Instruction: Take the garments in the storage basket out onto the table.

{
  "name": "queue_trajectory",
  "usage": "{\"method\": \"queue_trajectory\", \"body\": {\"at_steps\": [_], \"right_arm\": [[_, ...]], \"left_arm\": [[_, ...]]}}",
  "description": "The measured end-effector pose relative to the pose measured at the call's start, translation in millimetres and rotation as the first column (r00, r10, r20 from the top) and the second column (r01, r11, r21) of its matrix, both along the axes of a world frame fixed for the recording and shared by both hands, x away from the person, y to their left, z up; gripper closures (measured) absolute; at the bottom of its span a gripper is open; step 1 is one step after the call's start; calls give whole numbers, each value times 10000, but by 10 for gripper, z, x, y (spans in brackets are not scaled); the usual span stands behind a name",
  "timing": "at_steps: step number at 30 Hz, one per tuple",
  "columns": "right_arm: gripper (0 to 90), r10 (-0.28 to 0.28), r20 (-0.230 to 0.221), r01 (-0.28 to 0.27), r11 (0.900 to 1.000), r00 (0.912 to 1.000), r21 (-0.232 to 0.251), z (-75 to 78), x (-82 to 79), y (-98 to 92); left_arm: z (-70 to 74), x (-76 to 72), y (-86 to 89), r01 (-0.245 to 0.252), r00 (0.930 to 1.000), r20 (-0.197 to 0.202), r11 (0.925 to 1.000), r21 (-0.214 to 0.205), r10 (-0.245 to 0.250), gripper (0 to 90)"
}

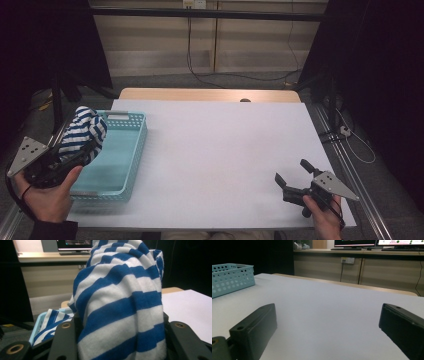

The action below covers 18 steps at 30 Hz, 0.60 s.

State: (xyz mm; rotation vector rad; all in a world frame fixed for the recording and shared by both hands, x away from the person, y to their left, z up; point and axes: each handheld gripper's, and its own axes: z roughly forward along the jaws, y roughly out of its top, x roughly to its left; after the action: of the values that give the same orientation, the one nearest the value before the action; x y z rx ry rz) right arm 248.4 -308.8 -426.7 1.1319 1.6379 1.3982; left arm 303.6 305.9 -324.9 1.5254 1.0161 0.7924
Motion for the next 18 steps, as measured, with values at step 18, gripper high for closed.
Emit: {"method": "queue_trajectory", "body": {"at_steps": [18], "right_arm": [[9, 43, 21, -43, 10000, 10000, -40, 3, 4, 1]], "left_arm": [[165, 82, -320, 1114, 9938, -24, 9930, -385, -1115, 489]]}}
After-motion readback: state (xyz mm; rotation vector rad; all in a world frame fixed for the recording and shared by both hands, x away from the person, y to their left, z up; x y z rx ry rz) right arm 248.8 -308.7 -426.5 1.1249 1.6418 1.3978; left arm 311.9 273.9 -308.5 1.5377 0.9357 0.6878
